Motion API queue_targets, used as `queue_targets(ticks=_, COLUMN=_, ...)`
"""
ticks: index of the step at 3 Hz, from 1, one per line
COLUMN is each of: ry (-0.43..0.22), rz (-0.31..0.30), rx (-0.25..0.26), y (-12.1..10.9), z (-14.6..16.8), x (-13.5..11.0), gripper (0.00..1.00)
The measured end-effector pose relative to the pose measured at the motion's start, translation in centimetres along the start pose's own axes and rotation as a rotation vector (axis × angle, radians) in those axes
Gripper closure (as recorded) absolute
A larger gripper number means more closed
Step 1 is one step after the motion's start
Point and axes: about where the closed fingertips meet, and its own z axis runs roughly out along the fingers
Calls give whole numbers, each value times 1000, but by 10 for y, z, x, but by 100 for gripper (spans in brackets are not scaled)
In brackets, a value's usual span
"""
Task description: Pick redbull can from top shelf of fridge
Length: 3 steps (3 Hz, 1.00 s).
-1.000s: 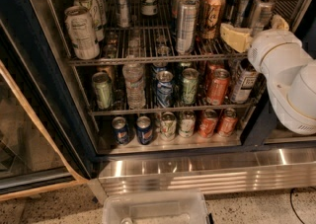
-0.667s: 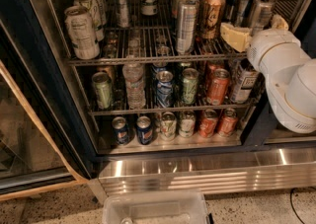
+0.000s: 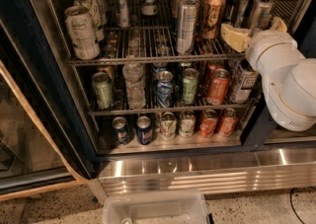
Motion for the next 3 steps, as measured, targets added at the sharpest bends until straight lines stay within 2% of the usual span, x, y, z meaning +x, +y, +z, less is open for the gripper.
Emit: queue_targets(ticks=3, ry=-17, rz=4, rx=37, y=-14, z=14, x=-5, gripper=21)
